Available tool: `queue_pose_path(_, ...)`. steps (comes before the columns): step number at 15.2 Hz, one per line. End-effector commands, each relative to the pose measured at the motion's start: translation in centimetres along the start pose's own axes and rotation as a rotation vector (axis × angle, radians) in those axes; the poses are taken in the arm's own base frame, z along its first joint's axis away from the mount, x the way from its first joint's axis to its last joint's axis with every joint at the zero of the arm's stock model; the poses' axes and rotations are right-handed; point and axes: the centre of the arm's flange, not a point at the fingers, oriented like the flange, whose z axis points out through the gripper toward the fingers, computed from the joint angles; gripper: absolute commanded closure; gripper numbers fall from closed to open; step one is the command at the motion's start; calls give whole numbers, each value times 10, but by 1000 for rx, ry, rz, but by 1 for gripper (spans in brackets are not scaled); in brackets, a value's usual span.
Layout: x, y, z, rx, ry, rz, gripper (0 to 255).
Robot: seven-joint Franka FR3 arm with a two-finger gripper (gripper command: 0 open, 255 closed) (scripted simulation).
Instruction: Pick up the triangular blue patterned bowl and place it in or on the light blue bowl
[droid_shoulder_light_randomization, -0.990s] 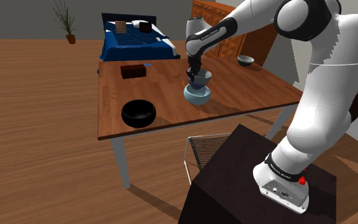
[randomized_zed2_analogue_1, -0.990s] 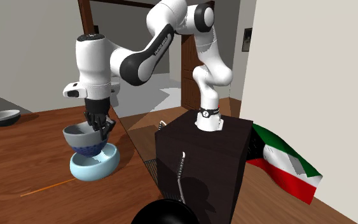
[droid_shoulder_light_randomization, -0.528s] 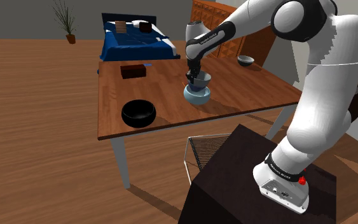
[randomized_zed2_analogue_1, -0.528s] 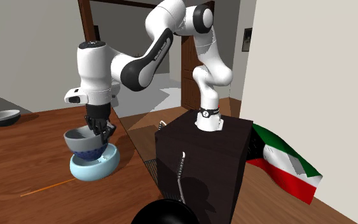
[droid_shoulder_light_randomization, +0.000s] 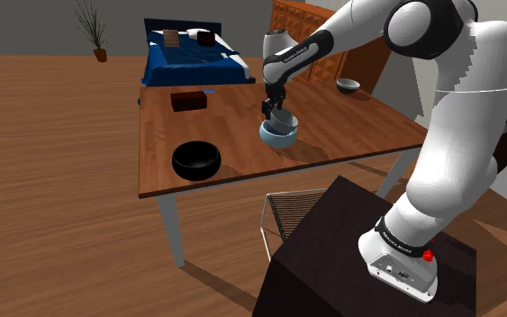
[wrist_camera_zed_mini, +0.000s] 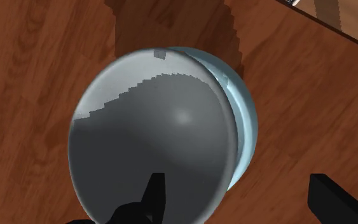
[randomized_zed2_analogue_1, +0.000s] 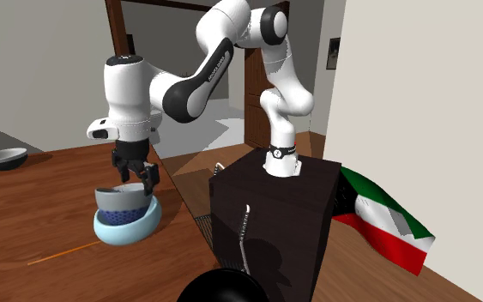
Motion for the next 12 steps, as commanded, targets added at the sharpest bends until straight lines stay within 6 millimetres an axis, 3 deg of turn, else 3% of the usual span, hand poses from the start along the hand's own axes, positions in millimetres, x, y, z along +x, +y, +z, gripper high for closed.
queue_pose_path(1, 0, 0, 0, 0, 0, 0, 0)
queue_pose_path(5, 0, 0, -50, 0, 0, 0, 0)
queue_pose_path(12, 0, 0, -50, 0, 0, 0, 0)
